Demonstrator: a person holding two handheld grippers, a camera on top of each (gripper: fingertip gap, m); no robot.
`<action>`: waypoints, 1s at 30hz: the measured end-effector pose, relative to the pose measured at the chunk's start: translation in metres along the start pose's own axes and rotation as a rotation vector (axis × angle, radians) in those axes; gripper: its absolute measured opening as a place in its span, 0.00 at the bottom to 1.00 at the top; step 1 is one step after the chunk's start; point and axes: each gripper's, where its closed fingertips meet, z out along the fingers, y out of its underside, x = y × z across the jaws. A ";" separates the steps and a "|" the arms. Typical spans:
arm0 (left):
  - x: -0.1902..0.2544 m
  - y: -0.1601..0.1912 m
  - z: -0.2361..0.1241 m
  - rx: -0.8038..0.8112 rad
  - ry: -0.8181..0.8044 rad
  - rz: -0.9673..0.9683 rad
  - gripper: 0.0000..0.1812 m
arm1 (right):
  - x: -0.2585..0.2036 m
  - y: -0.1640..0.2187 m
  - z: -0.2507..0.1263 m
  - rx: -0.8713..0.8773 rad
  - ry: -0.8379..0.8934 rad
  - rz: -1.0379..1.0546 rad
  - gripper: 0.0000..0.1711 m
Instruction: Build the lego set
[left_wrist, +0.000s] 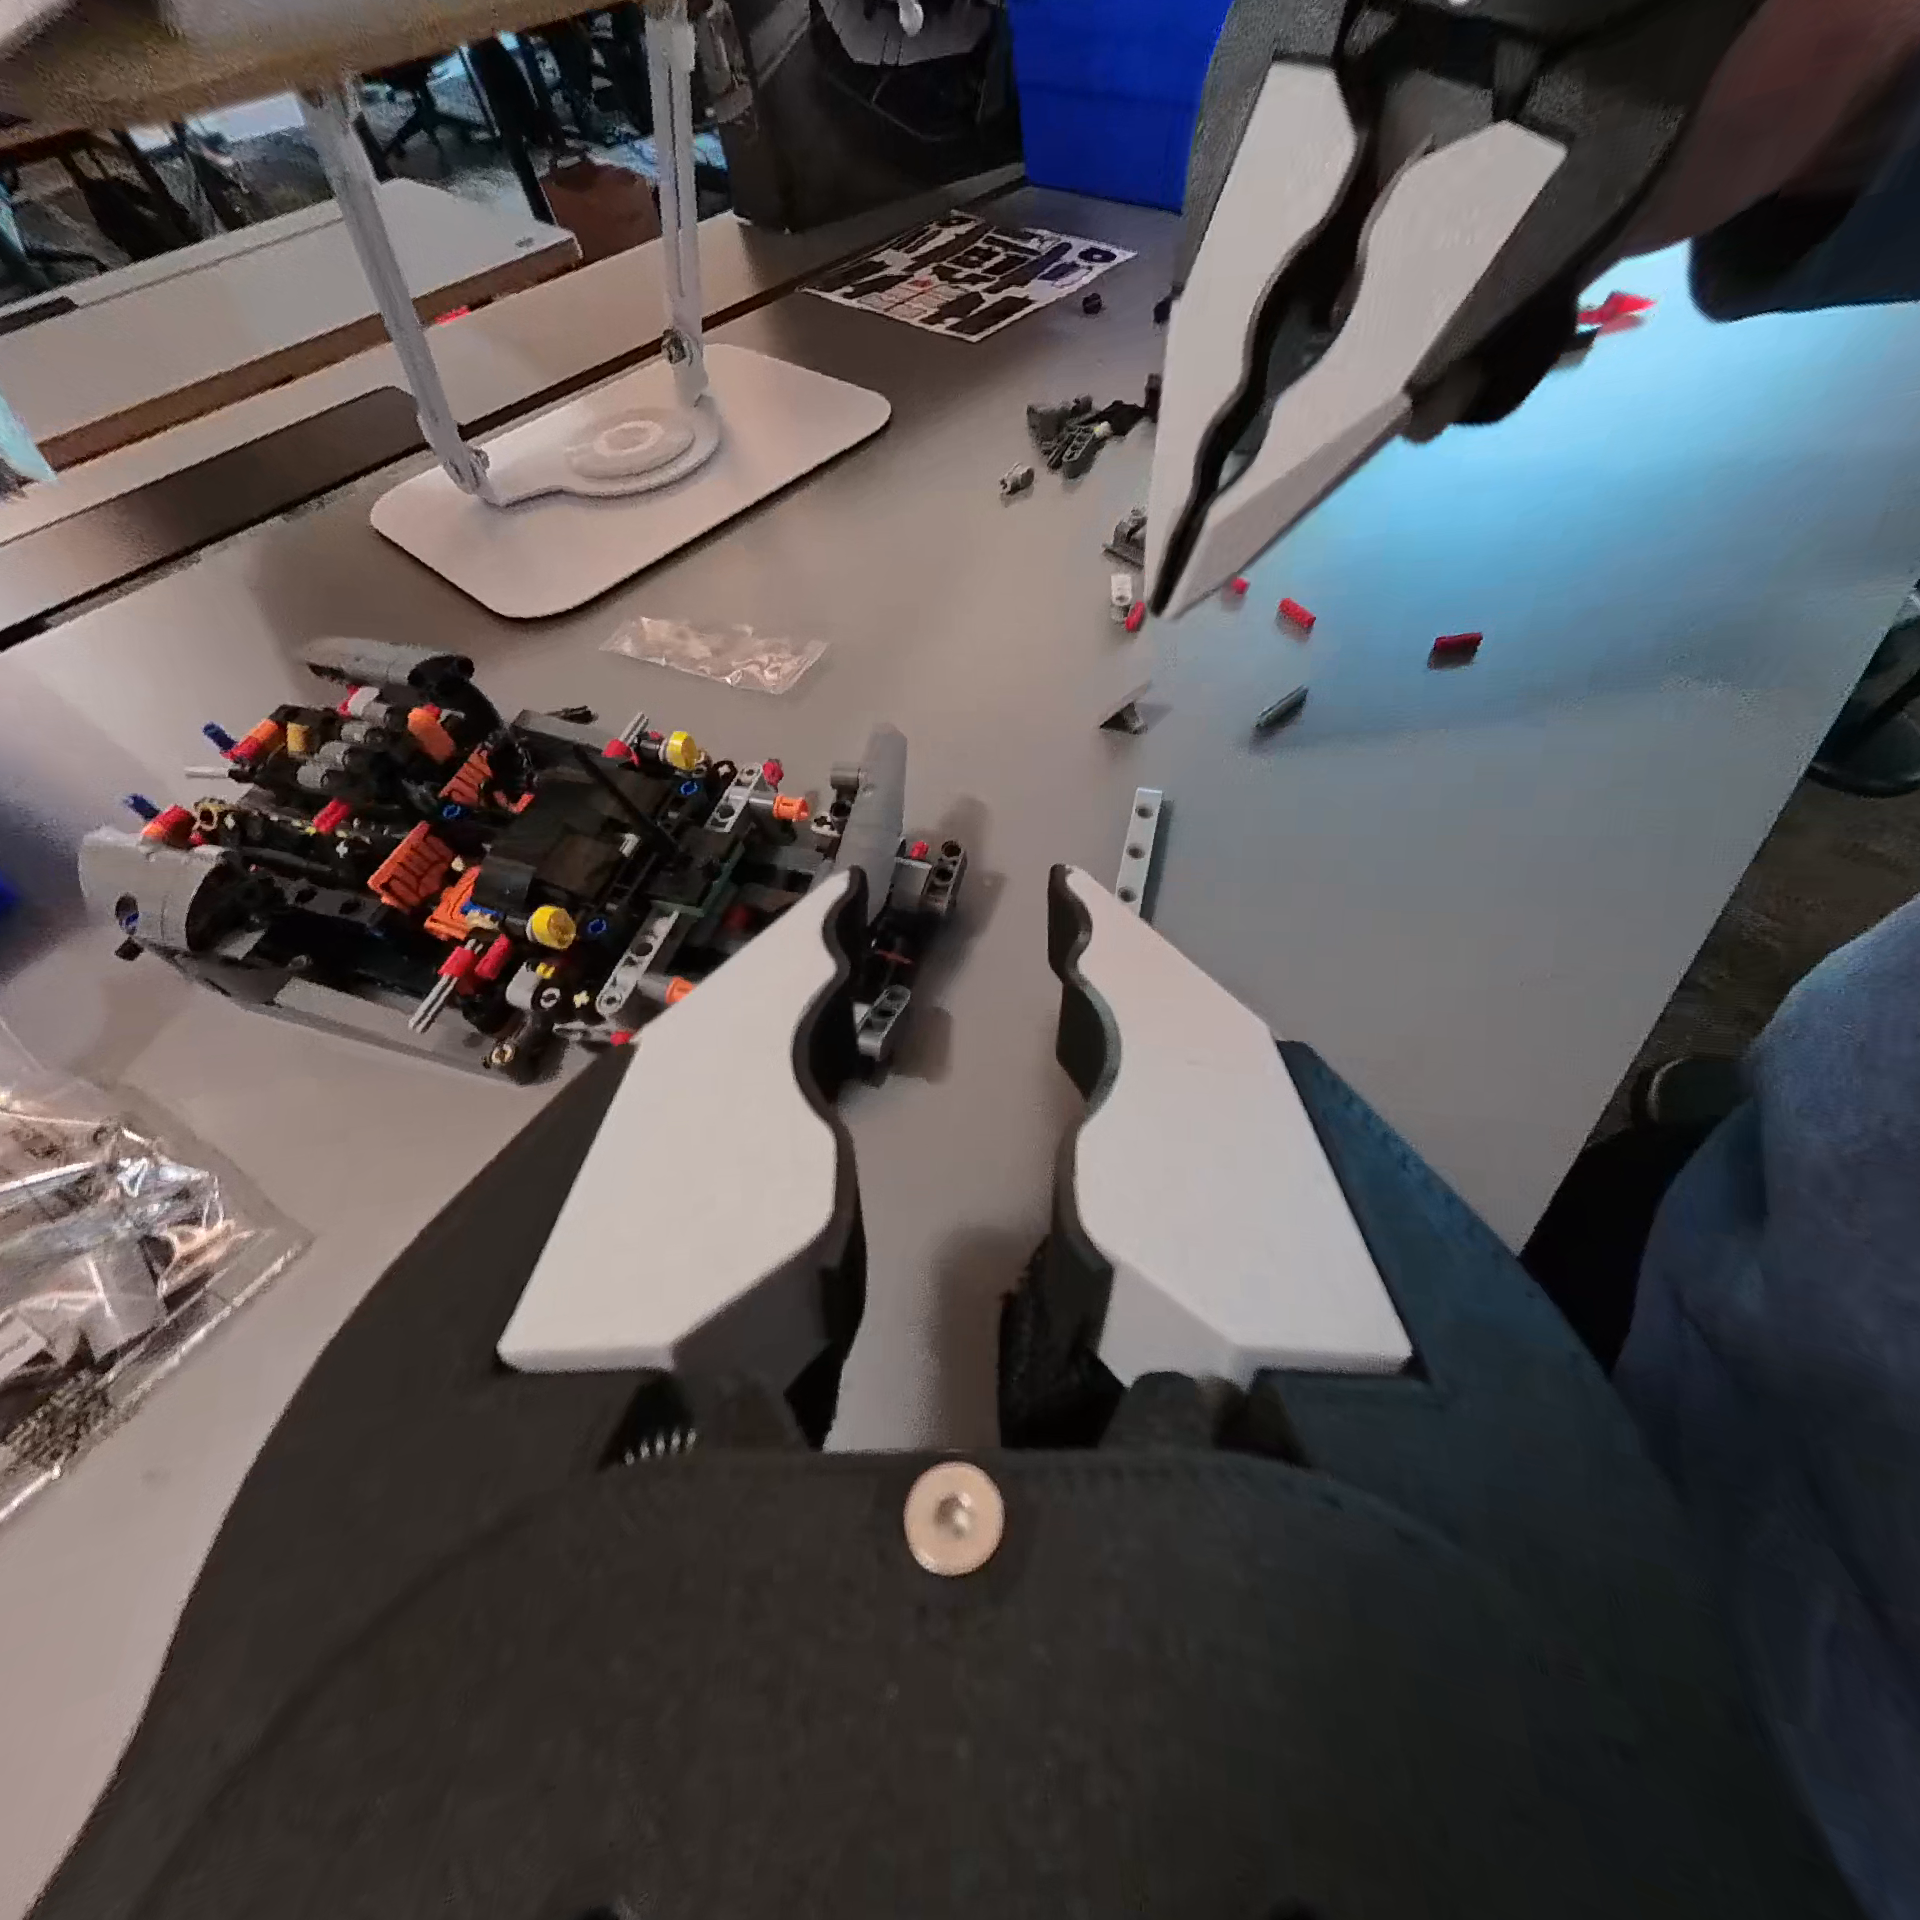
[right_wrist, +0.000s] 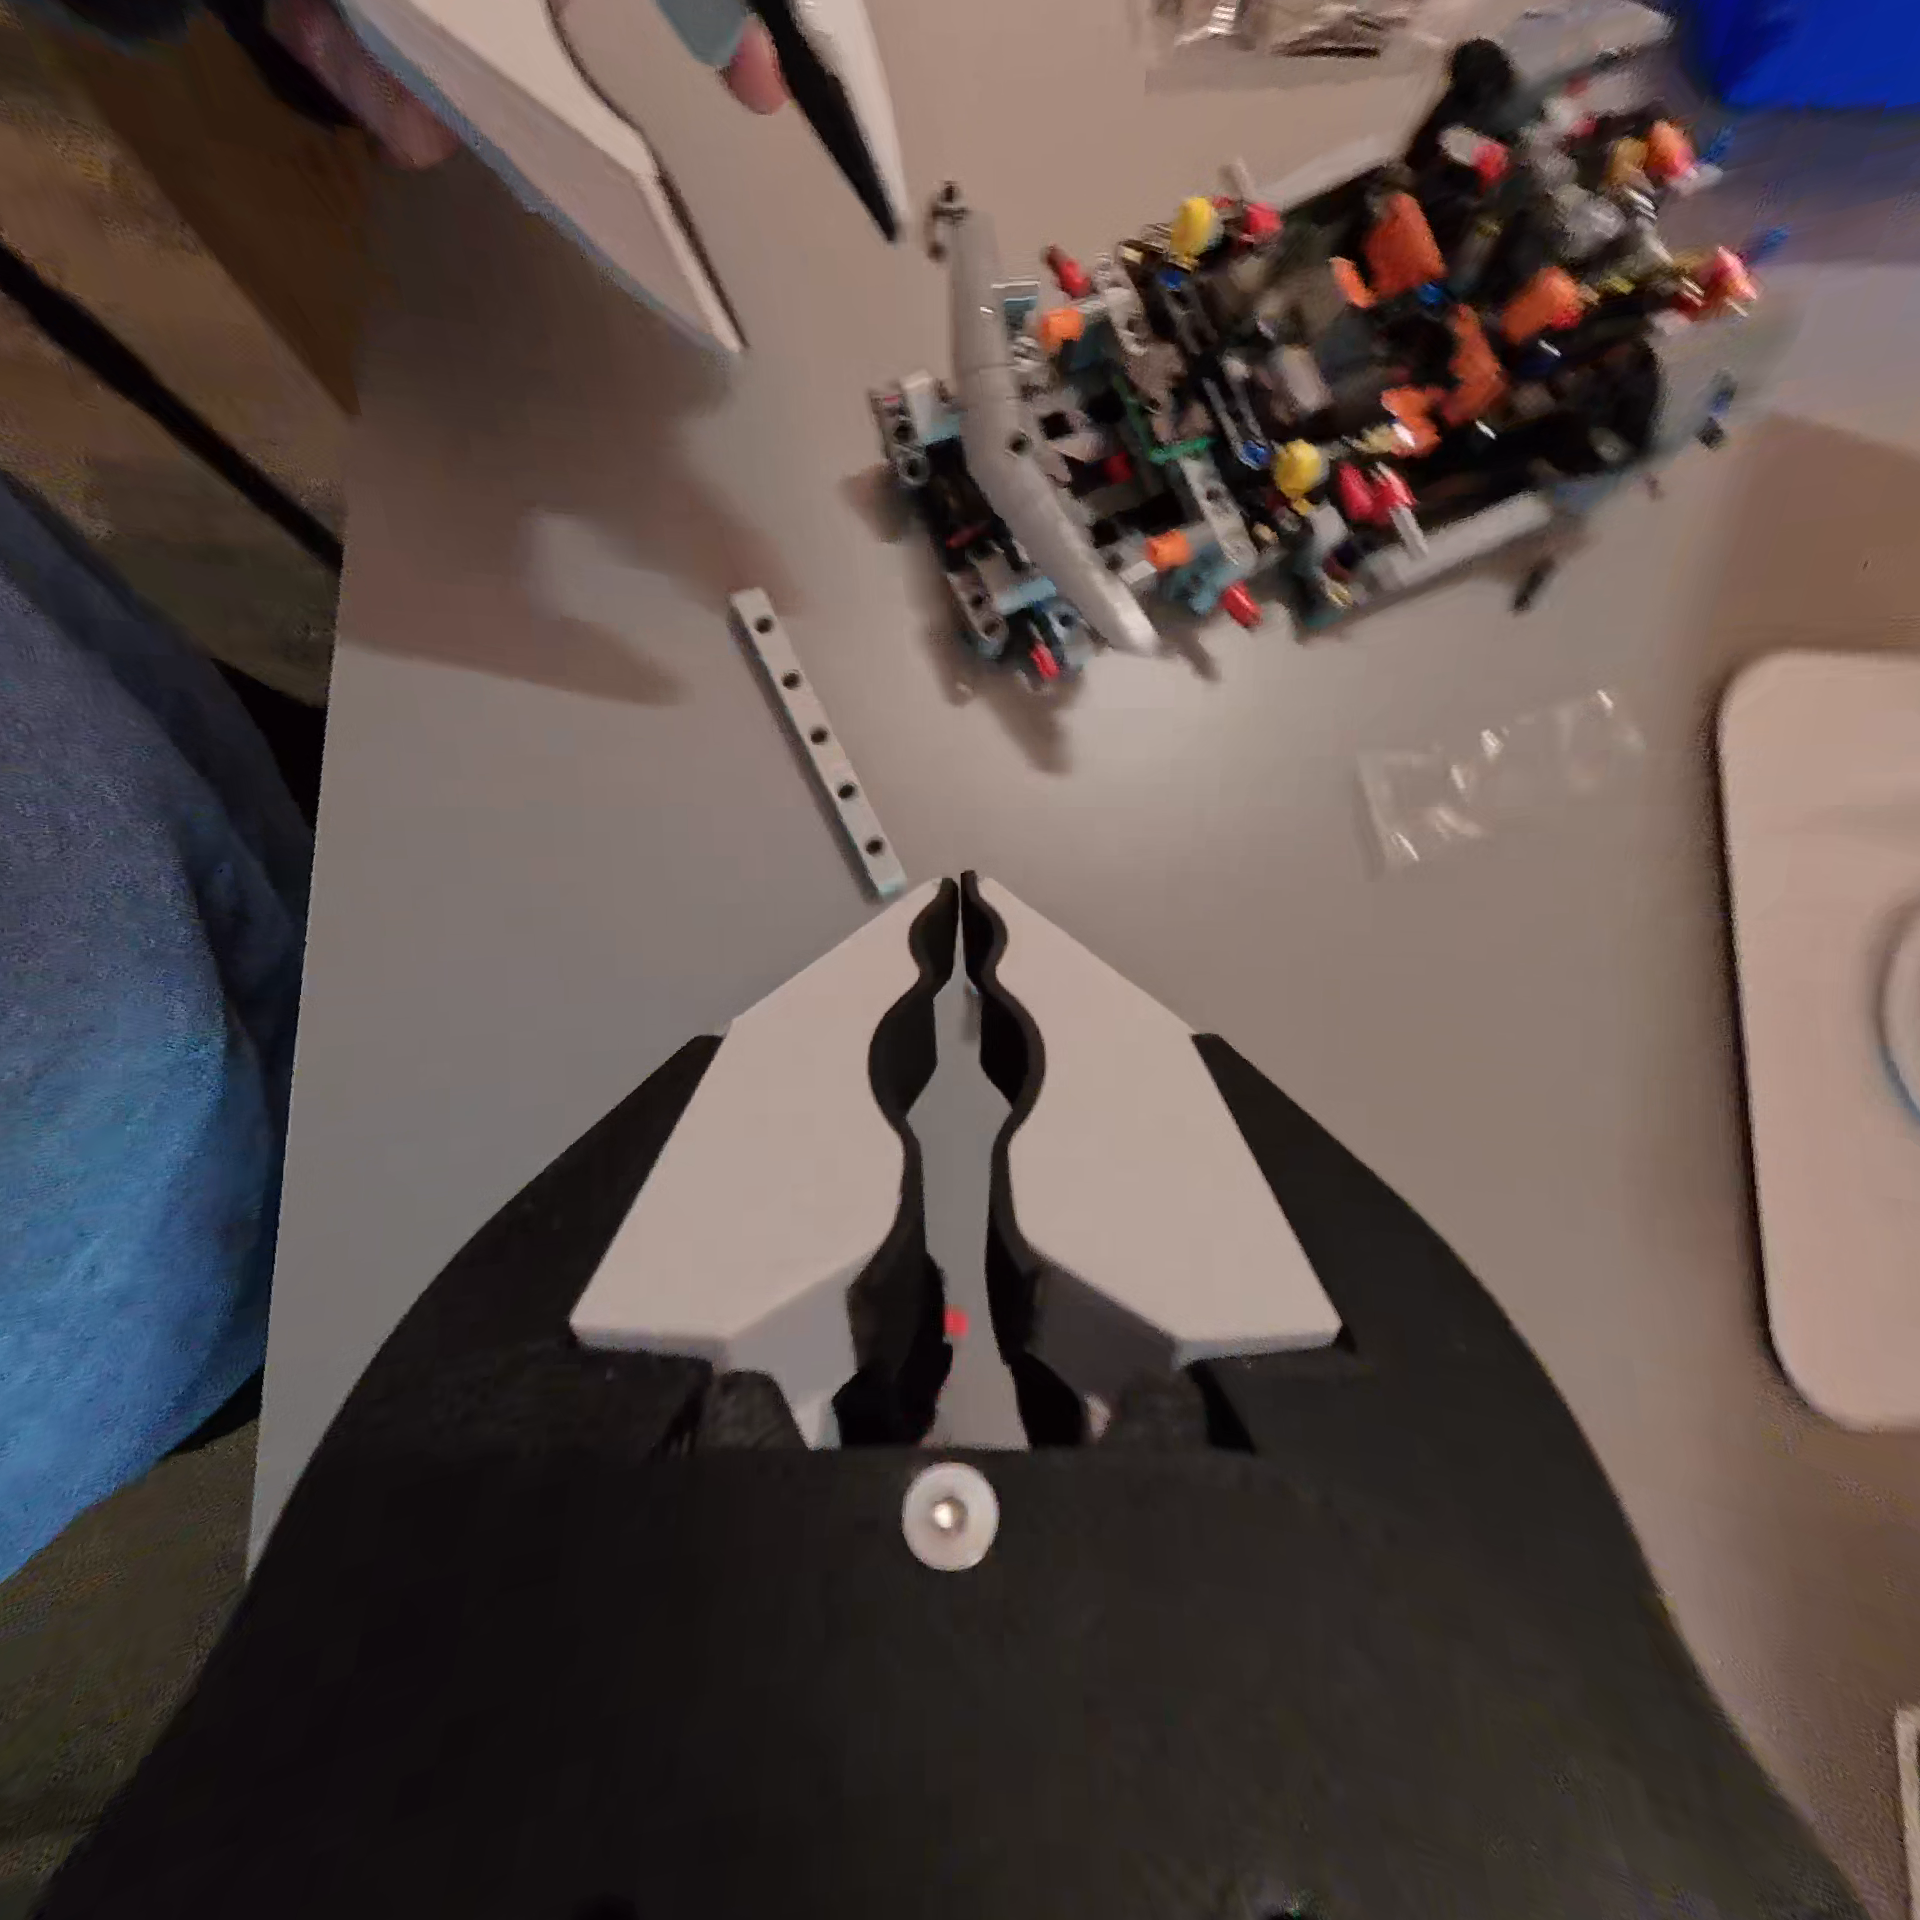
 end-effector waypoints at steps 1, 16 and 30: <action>0.001 -0.003 0.001 0.003 0.003 0.005 0.18 | 0.008 0.006 -0.010 0.008 0.037 0.043 0.02; 0.046 -0.042 0.059 -0.007 0.121 0.062 0.17 | 0.078 0.213 -0.143 -0.060 0.427 0.630 0.09; 0.086 -0.057 0.112 -0.039 0.170 0.064 0.17 | 0.084 0.219 -0.118 -0.092 0.335 0.483 0.08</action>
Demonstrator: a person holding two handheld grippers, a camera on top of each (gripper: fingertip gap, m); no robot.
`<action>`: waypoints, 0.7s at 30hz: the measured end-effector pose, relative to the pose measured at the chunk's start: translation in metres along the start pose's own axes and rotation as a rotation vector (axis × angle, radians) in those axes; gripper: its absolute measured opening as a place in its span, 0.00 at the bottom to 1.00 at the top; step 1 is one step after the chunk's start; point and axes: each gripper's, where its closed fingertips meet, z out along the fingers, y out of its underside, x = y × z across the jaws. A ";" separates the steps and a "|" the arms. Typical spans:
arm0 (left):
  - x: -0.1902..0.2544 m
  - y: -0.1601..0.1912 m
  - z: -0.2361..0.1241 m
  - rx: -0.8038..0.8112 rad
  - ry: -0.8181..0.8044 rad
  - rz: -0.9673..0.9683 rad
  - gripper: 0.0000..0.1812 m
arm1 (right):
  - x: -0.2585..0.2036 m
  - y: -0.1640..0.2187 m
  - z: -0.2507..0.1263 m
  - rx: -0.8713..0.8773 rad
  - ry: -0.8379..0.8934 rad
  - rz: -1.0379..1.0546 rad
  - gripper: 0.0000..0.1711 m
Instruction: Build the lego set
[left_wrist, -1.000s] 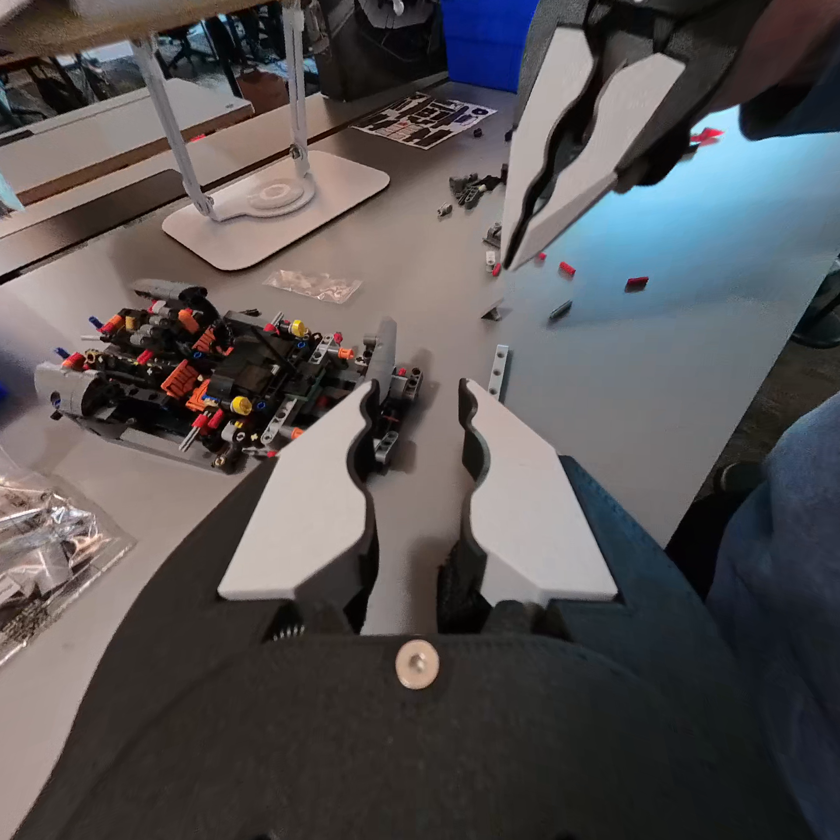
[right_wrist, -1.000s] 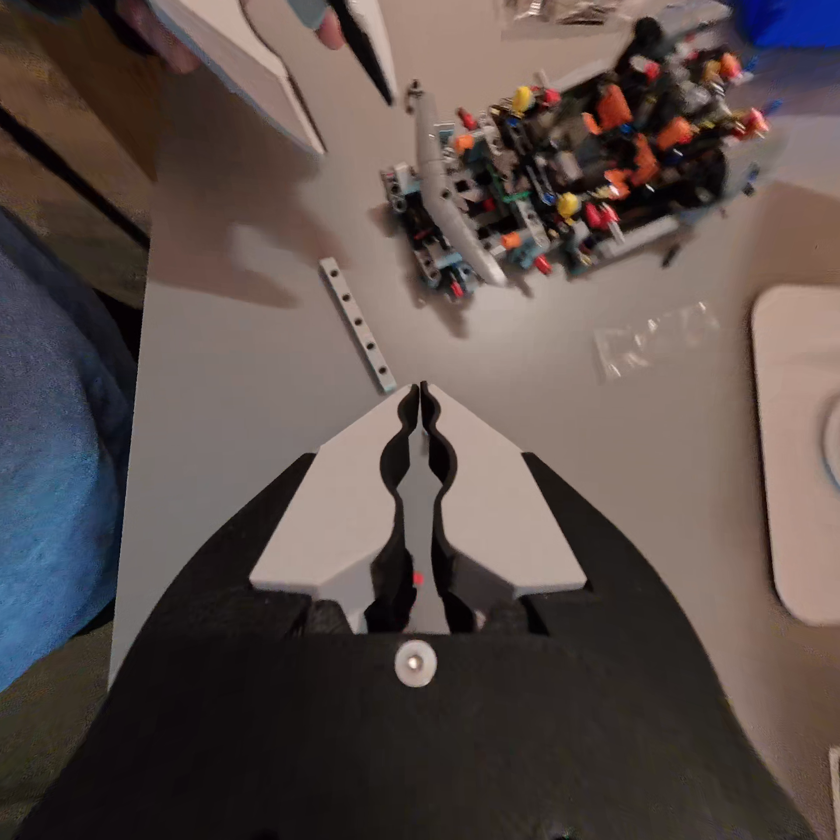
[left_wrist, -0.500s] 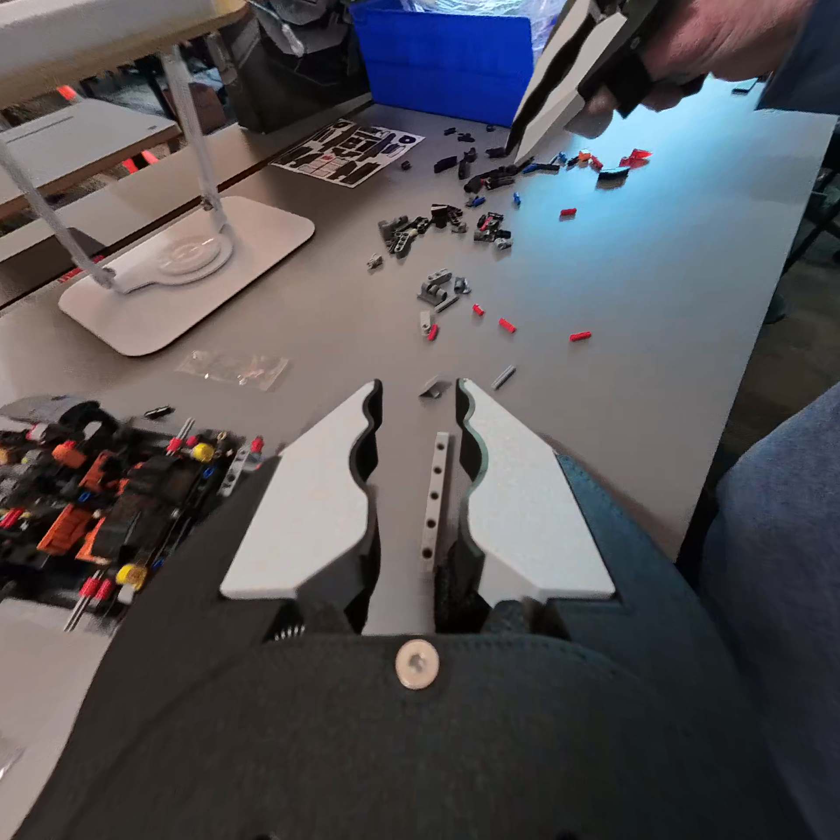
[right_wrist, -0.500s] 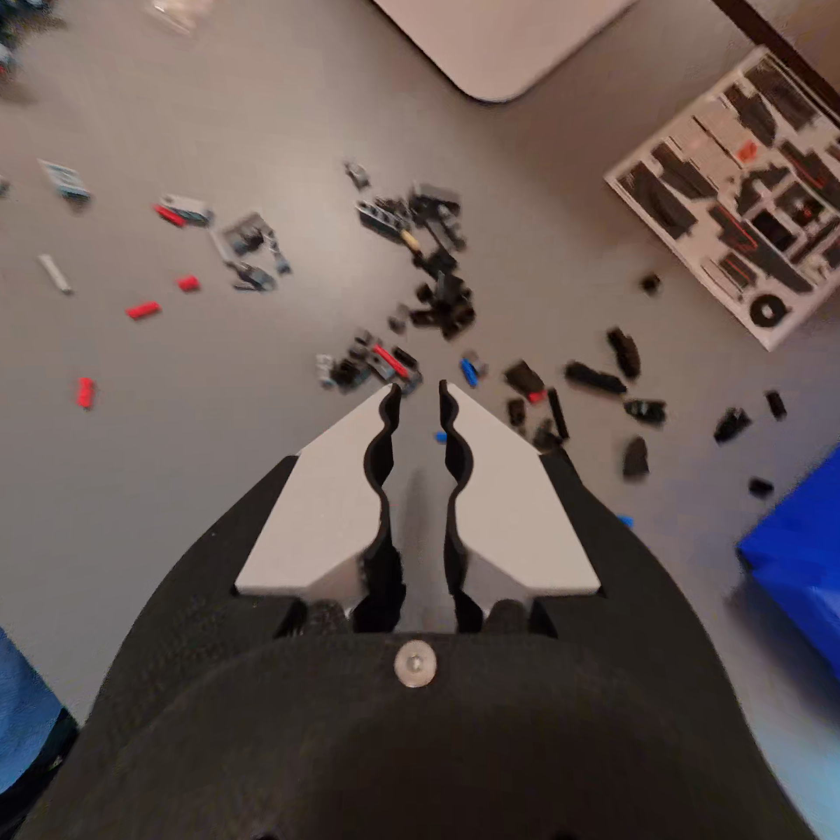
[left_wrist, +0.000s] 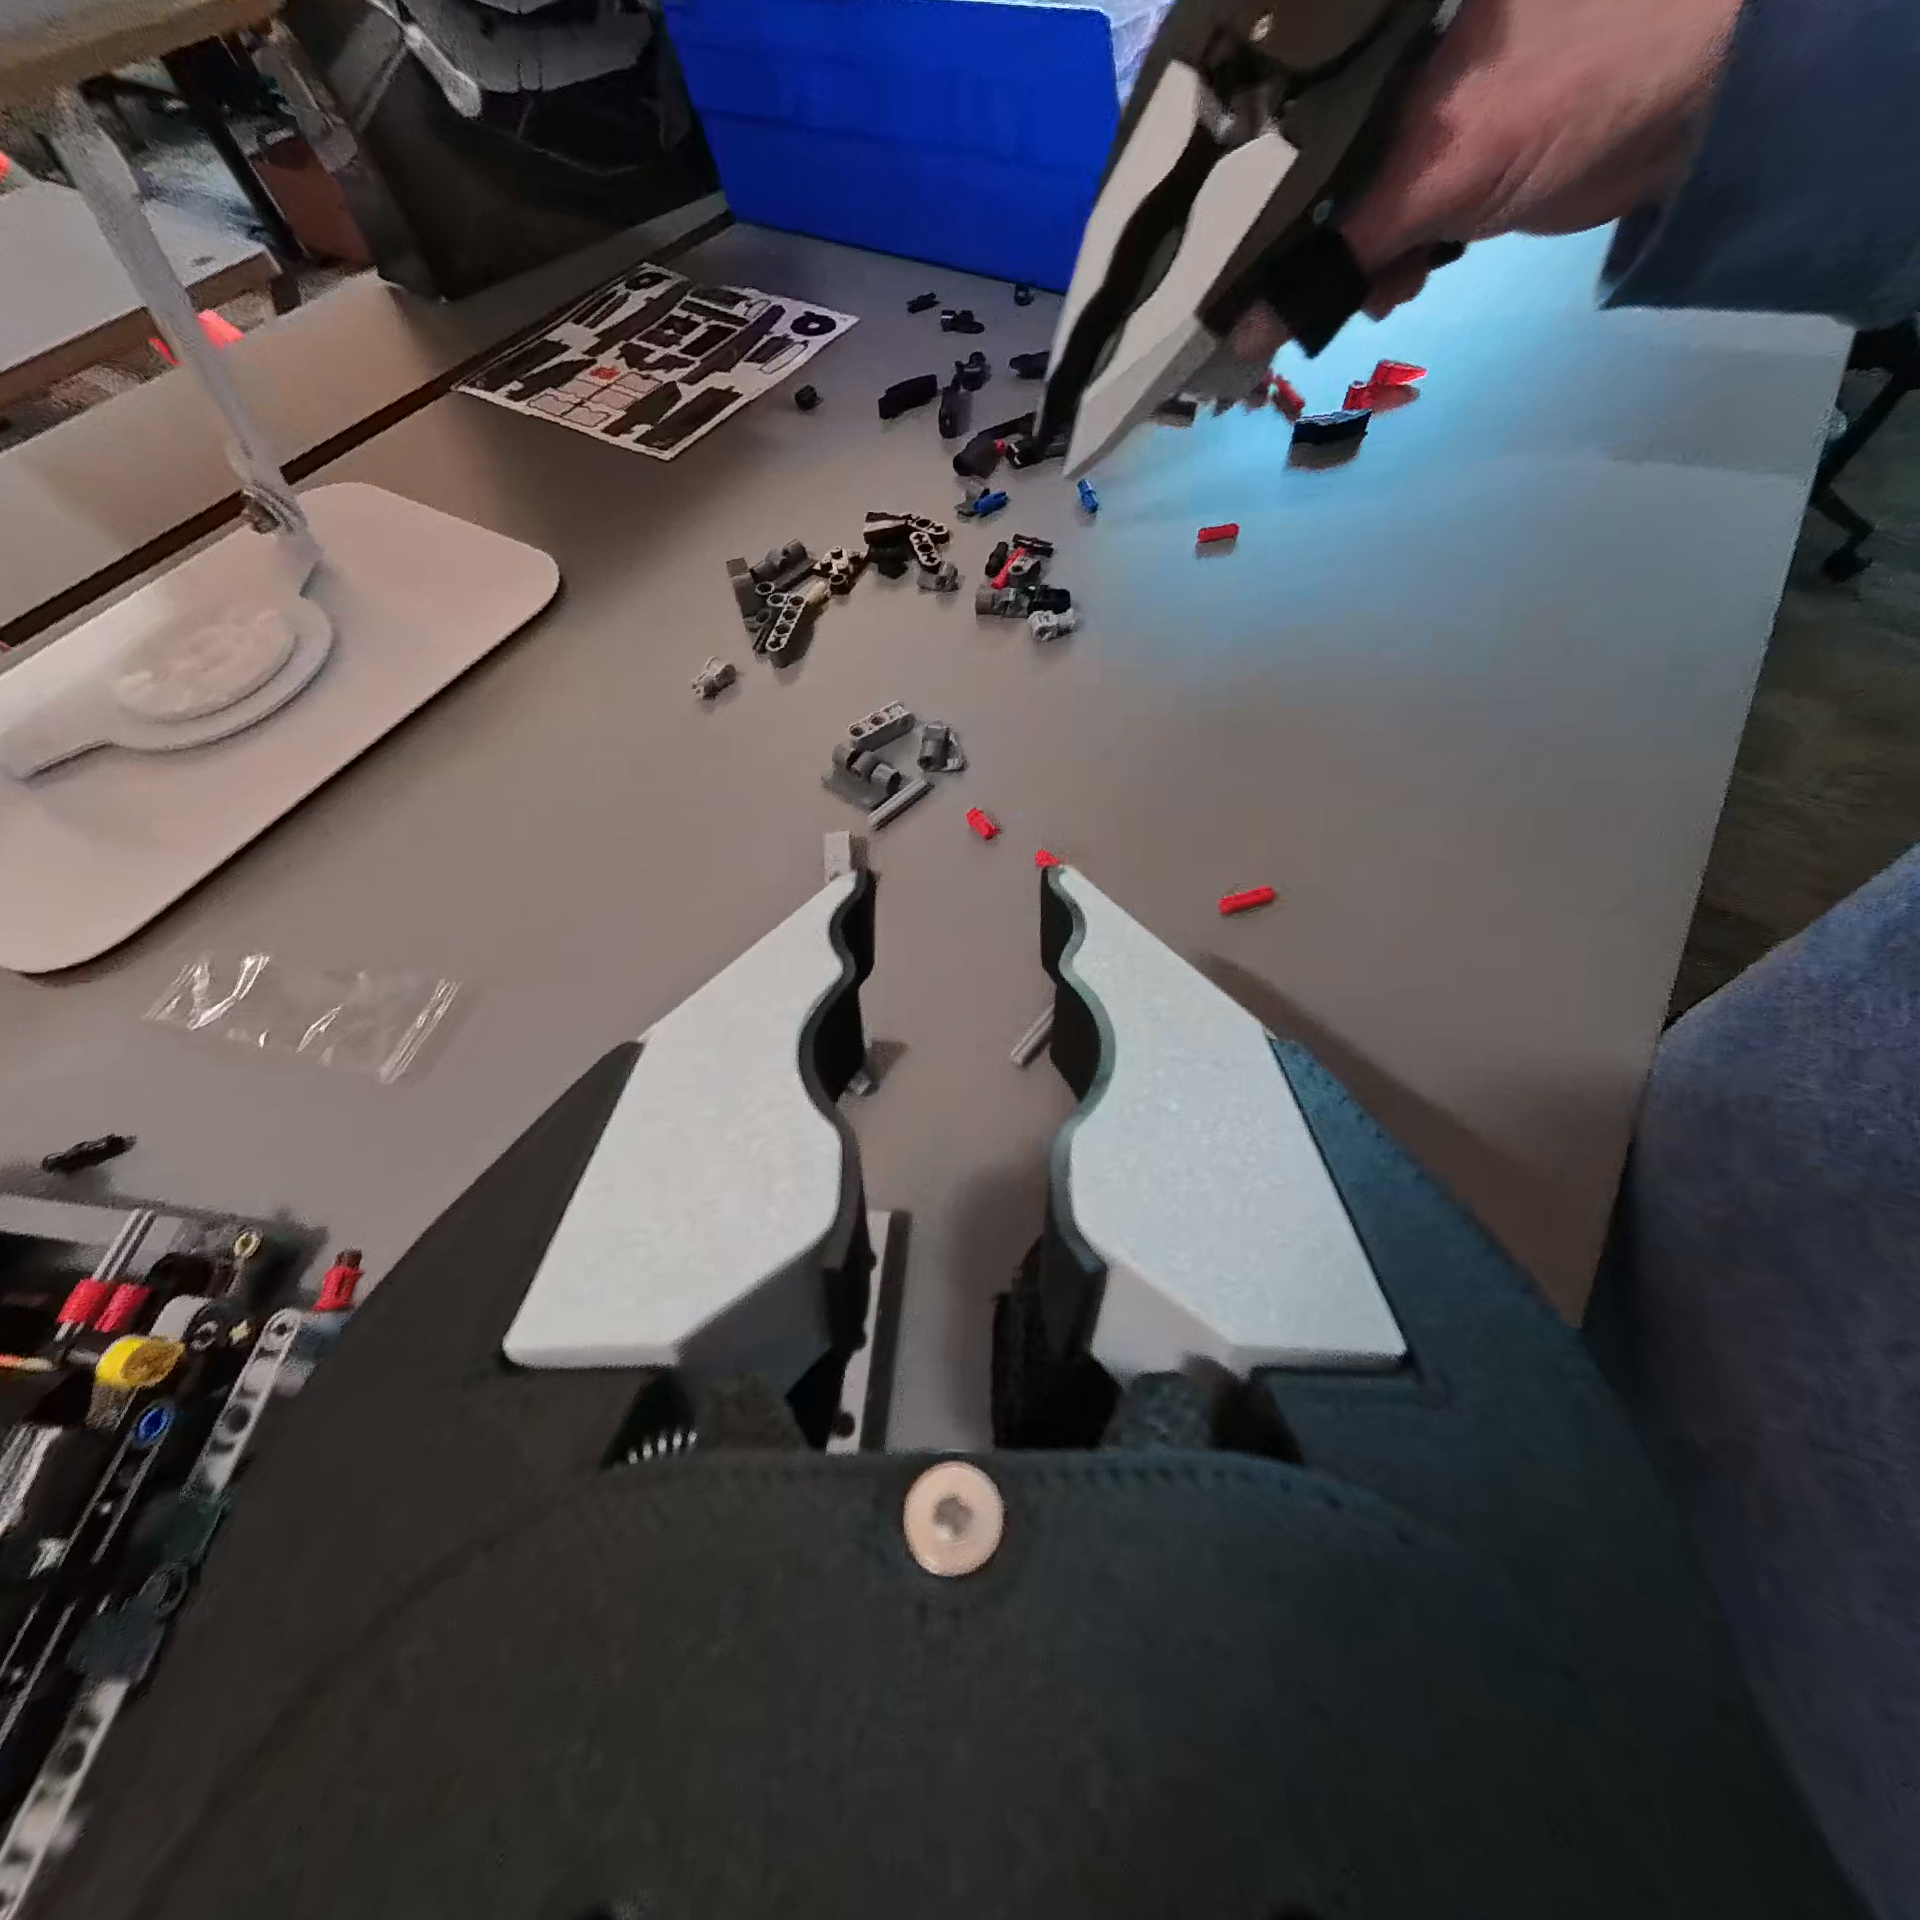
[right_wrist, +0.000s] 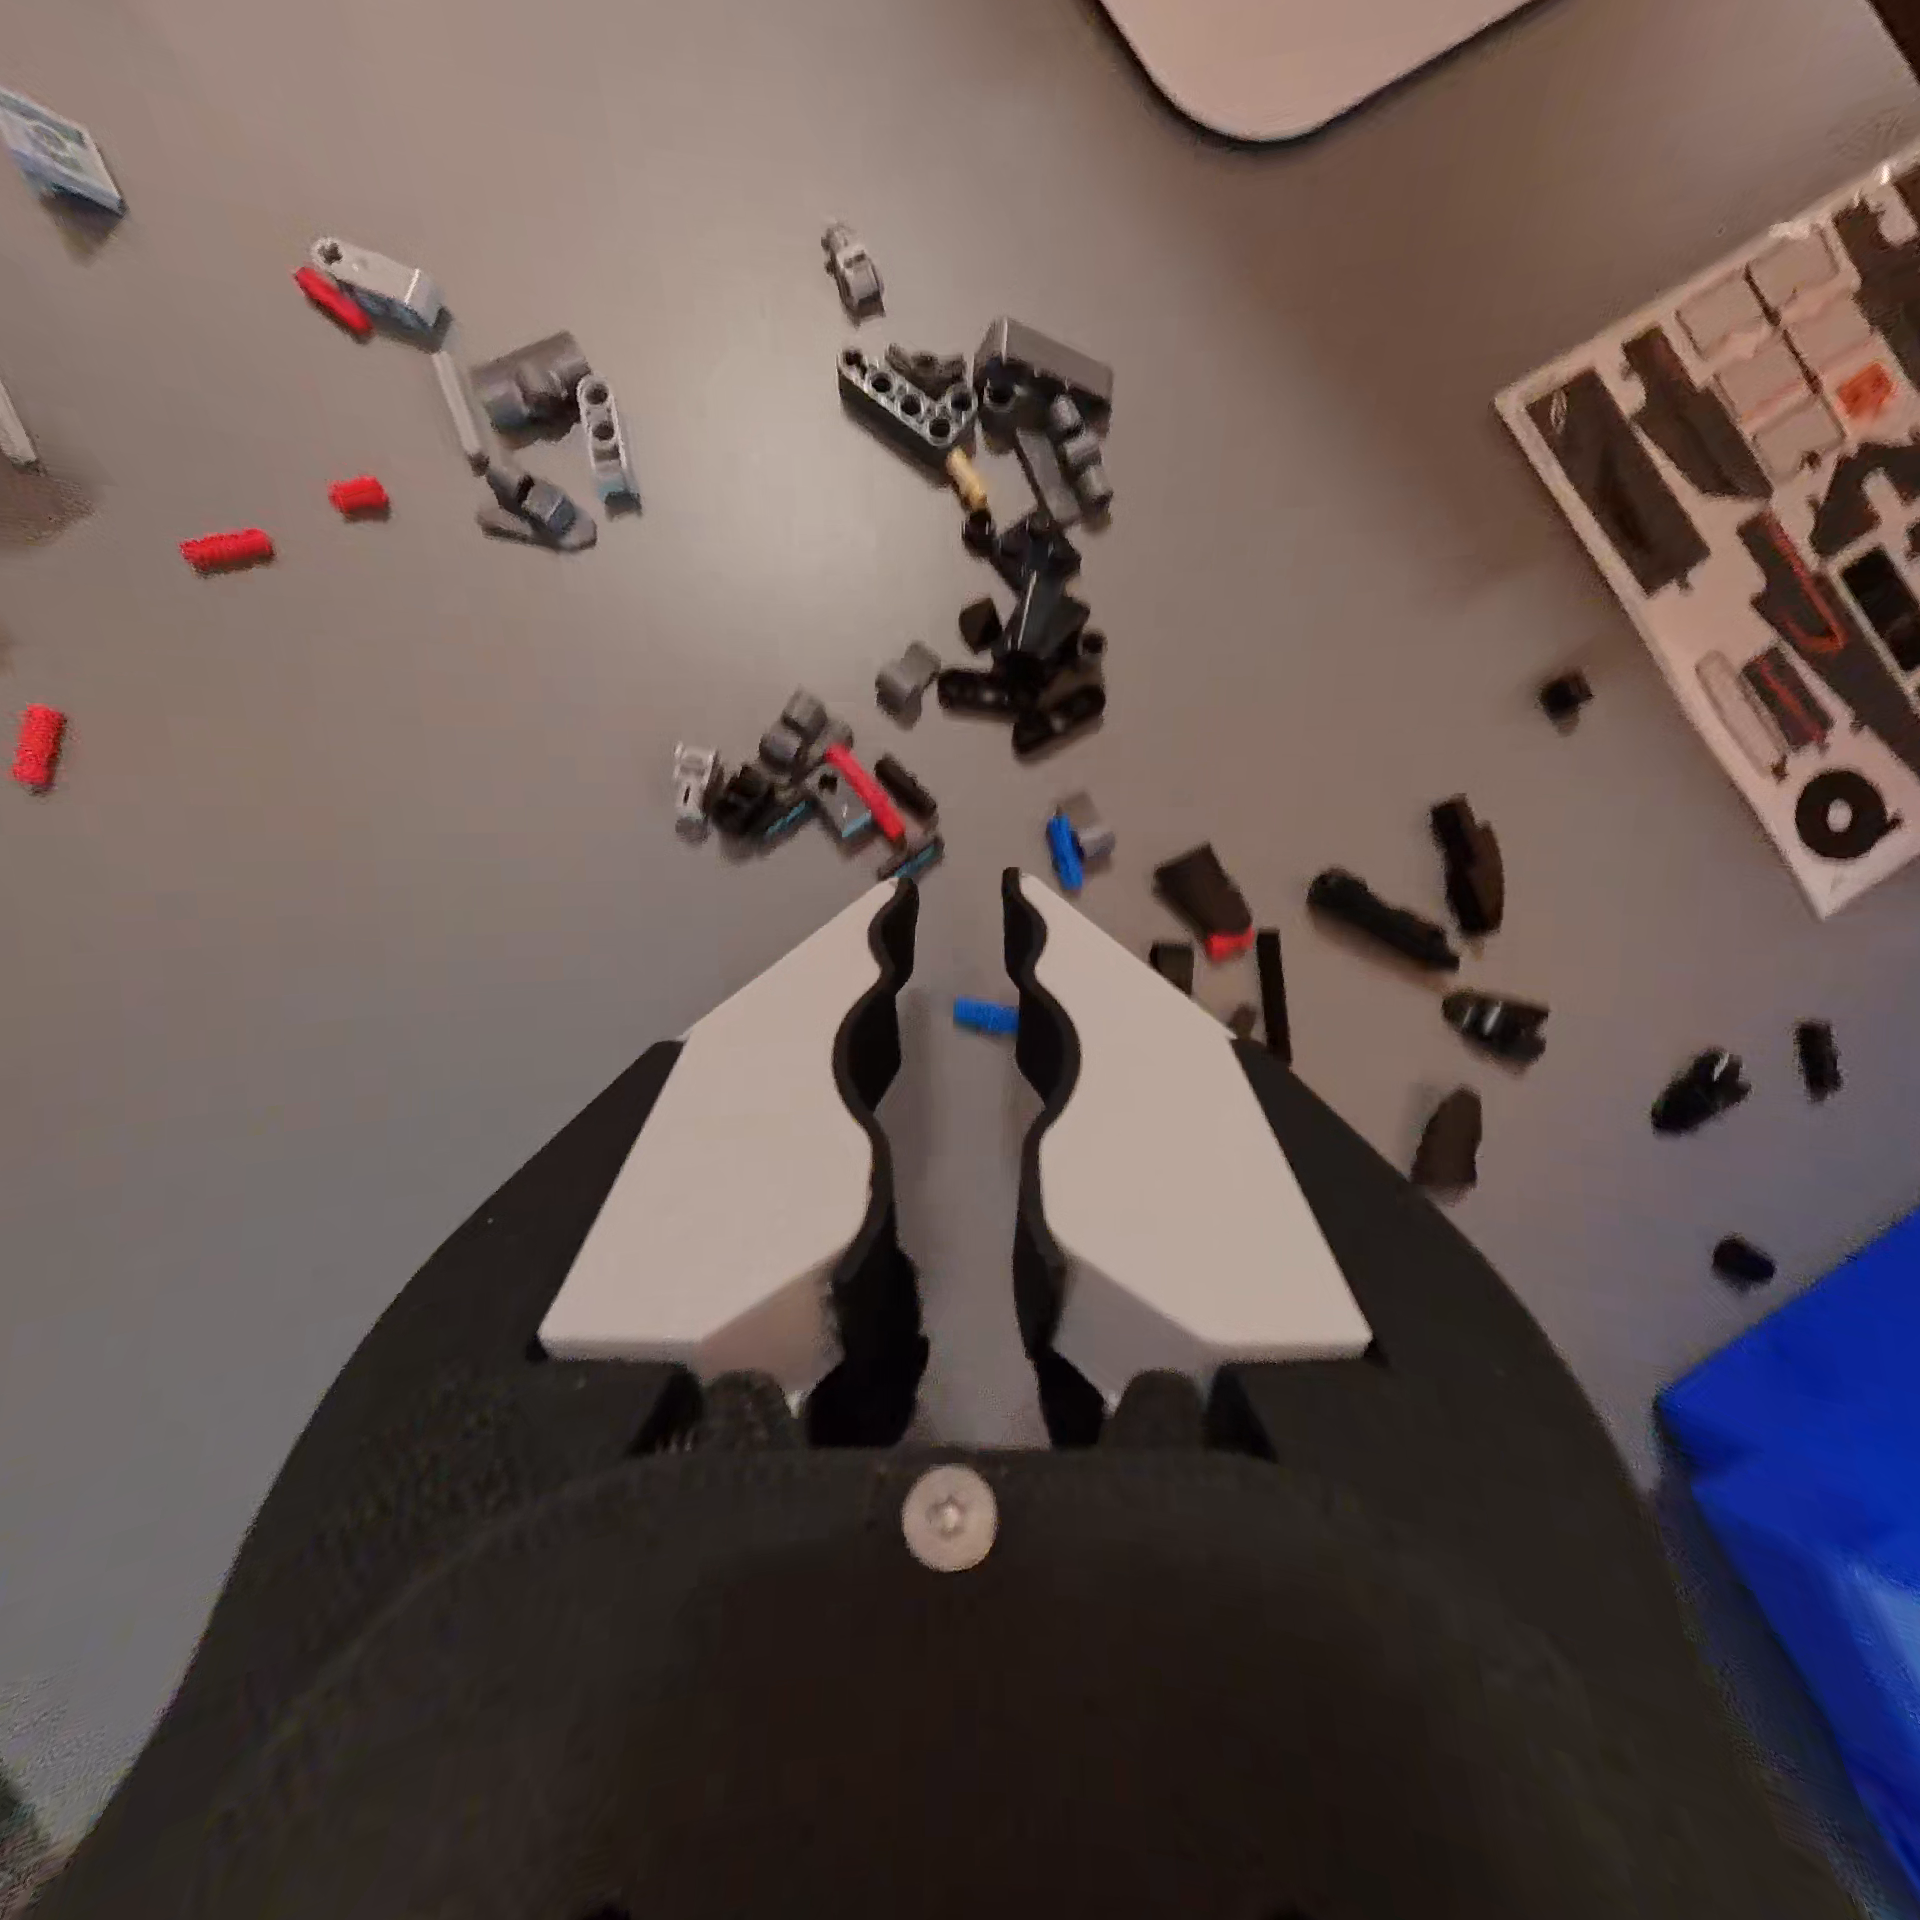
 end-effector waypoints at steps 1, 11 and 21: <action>0.001 -0.001 0.003 -0.001 -0.001 0.001 0.17 | 0.003 -0.007 0.005 0.005 -0.004 -0.018 0.08; 0.002 -0.002 0.003 -0.015 -0.042 -0.018 0.17 | 0.022 -0.018 0.046 -0.073 -0.160 -0.138 0.17; -0.003 -0.002 0.003 -0.015 -0.059 -0.023 0.17 | 0.023 -0.018 0.048 -0.095 -0.207 -0.109 0.11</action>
